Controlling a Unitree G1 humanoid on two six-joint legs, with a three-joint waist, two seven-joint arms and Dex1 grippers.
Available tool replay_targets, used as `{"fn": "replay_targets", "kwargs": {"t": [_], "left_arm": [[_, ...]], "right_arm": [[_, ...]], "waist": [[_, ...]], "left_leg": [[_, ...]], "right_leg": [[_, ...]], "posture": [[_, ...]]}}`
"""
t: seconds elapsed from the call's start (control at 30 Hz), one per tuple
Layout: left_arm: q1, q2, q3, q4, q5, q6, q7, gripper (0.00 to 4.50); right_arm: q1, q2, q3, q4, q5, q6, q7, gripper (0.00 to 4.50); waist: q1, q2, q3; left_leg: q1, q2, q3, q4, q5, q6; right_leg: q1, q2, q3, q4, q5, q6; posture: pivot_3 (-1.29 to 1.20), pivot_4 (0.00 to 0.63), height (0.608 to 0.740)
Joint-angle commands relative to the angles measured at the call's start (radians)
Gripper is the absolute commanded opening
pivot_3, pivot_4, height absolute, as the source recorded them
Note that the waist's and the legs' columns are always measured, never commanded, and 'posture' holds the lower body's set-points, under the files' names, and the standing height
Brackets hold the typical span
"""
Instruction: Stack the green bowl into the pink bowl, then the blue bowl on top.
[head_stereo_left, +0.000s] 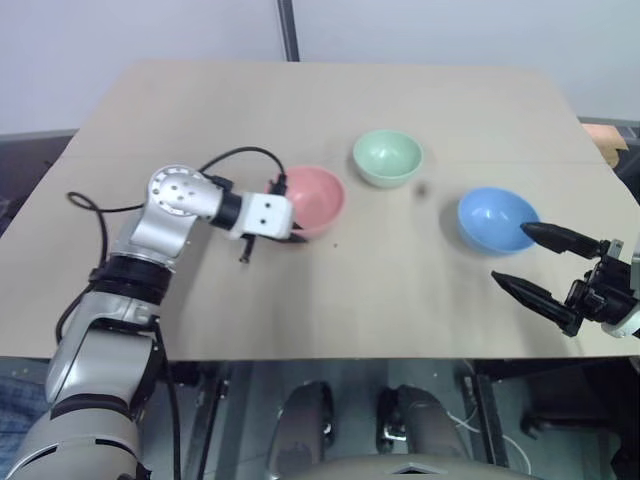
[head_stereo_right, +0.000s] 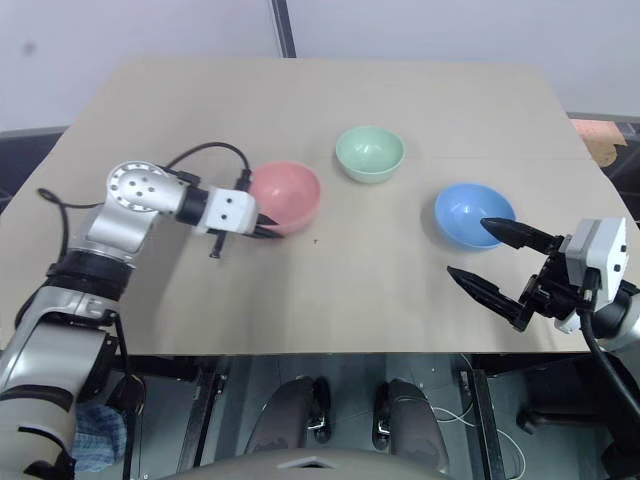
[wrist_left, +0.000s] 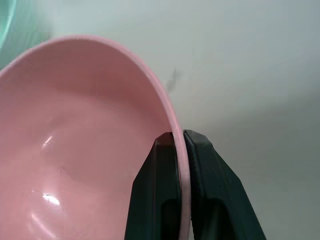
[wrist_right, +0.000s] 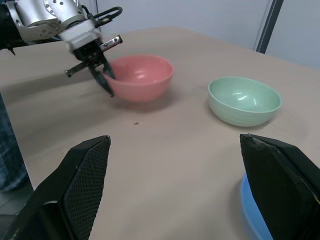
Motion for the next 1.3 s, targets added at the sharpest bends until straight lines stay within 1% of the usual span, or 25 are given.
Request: {"fn": "replay_targets", "kwargs": {"t": [0.03, 0.13, 0.27, 0.47, 0.53, 0.6, 0.77, 0.87, 1.0, 1.13, 1.23, 1.3], "left_arm": [[0.000, -0.027, -0.033, -0.077, -0.038, -0.059, -0.056, 0.02], [-0.007, -0.059, -0.052, -0.075, -0.042, -0.076, -0.073, 0.02], [-0.022, -0.086, -0.063, -0.055, -0.045, -0.078, -0.084, 1.56], [-0.048, -0.105, -0.047, 0.004, 0.007, -0.132, -0.004, 4.43], [-0.056, -0.100, -0.039, 0.008, -0.005, -0.113, -0.005, 4.43], [-0.059, -0.091, -0.016, -0.009, -0.047, -0.046, -0.017, 4.43], [-0.052, -0.062, 0.108, -0.098, -0.230, 0.226, -0.005, 4.43], [-0.017, -0.025, 0.201, -0.164, -0.316, 0.406, 0.051, 4.43], [0.101, 0.059, 0.320, -0.243, -0.369, 0.541, 0.123, 4.43], [0.230, 0.114, 0.423, -0.305, -0.377, 0.596, 0.219, 4.43], [0.332, 0.141, 0.515, -0.318, -0.362, 0.600, 0.308, 4.43], [0.421, 0.146, 0.603, -0.359, -0.379, 0.621, 0.363, 4.43]], "right_arm": [[-0.029, -0.008, 0.002, -0.004, -0.001, -0.012, -0.004, 4.50], [-0.041, -0.010, 0.007, 0.003, -0.005, -0.011, -0.002, 4.50], [-0.049, -0.014, 0.011, 0.004, -0.006, -0.010, -0.002, 4.50], [-0.044, -0.014, -0.001, 0.000, -0.002, -0.006, -0.002, 4.50], [-0.044, -0.015, 0.000, 0.001, -0.003, -0.007, -0.001, 4.50], [-0.045, -0.016, 0.001, 0.002, -0.004, -0.007, 0.001, 4.50], [-0.046, -0.025, -0.005, 0.005, -0.001, -0.004, 0.006, 4.50], [-0.040, -0.031, -0.014, 0.011, -0.001, 0.009, 0.002, 4.50], [-0.051, -0.041, 0.002, 0.030, -0.008, 0.020, -0.002, 4.50], [-0.092, -0.053, 0.031, 0.073, -0.025, 0.030, -0.007, 4.50], [-0.172, -0.084, 0.099, 0.140, -0.084, 0.081, -0.059, 4.50], [-0.274, -0.090, 0.167, 0.197, -0.126, 0.106, -0.096, 4.50]], "waist": [[0.001, 0.000, 0.000], [0.002, 0.000, 0.000], [0.002, 0.000, 0.000], [0.002, 0.000, 0.000], [0.002, 0.000, 0.000], [0.002, 0.000, 0.000], [0.001, 0.000, 0.000], [0.001, 0.000, 0.000], [-0.004, 0.000, 0.000], [-0.003, 0.000, 0.000], [0.001, 0.000, 0.000], [0.000, 0.000, 0.000]], "left_leg": [[0.000, 0.000, 0.000, 0.000, 0.000, 0.000], [0.000, 0.000, 0.000, 0.001, 0.000, 0.000], [0.000, 0.000, 0.000, 0.001, -0.001, 0.001], [0.000, 0.000, -0.001, 0.001, -0.001, 0.001], [0.000, 0.000, -0.001, 0.001, -0.001, 0.002], [0.000, 0.000, -0.001, 0.001, -0.001, 0.002], [0.000, 0.000, -0.001, 0.001, 0.000, 0.001], [0.000, 0.000, -0.001, 0.001, 0.000, 0.000], [0.001, 0.000, -0.001, 0.001, 0.000, 0.000], [0.002, 0.001, -0.001, 0.000, 0.000, 0.000], [0.003, 0.001, -0.001, 0.000, -0.002, 0.004], [0.003, 0.001, -0.001, 0.000, -0.002, 0.004]], "right_leg": [[0.000, 0.000, 0.000, 0.000, 0.000, 0.000], [0.001, 0.000, 0.000, 0.000, 0.000, 0.000], [0.001, 0.000, 0.000, 0.000, 0.000, 0.000], [0.001, 0.001, 0.000, 0.000, 0.000, 0.000], [0.001, 0.001, 0.000, 0.000, 0.000, 0.000], [0.001, 0.001, 0.000, 0.000, 0.000, 0.000], [0.001, 0.000, 0.000, 0.000, 0.000, 0.000], [0.001, 0.000, 0.000, 0.000, 0.000, 0.000], [0.001, 0.000, 0.000, 0.000, 0.000, 0.000], [0.001, 0.000, 0.000, 0.000, 0.000, 0.000], [0.002, -0.001, 0.000, 0.000, 0.000, 0.000], [0.003, -0.002, 0.000, 0.000, 0.000, 0.000]], "posture": [[0.00, 0.150, 0.740], [0.00, 0.150, 0.740], [0.00, 0.150, 0.740], [0.00, 0.150, 0.740], [0.00, 0.150, 0.740], [0.00, 0.150, 0.740], [0.00, 0.150, 0.740], [0.00, 0.150, 0.740], [0.00, 0.150, 0.740], [0.00, 0.150, 0.740], [0.00, 0.150, 0.740], [0.00, 0.150, 0.740]]}}
